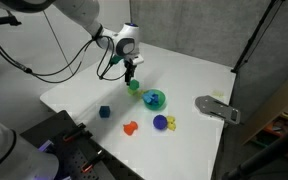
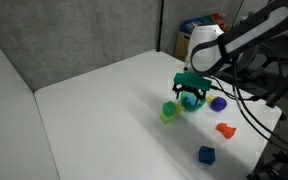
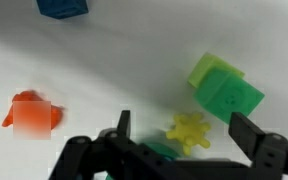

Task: Put the light blue object in the bowl

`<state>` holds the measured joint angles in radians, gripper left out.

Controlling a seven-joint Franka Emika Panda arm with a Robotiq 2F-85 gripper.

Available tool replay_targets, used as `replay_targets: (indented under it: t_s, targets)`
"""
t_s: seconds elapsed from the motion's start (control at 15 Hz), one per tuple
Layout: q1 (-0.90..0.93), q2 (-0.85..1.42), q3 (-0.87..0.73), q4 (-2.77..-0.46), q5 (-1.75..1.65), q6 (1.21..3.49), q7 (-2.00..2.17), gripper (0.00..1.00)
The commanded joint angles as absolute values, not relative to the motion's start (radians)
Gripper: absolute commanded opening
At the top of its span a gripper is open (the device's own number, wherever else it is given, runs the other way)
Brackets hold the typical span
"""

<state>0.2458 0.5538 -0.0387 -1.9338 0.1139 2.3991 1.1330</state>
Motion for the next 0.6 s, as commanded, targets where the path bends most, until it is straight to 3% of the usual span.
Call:
replay_targets:
  t_s: [0.0,0.53]
  targets:
    - [0.240,0.523,-0.022,-1.978,0.113,2.435,1.134,1.00]
    - [0.194,0.309,0.013,-2.153,0.096,2.394,0.821,1.00]
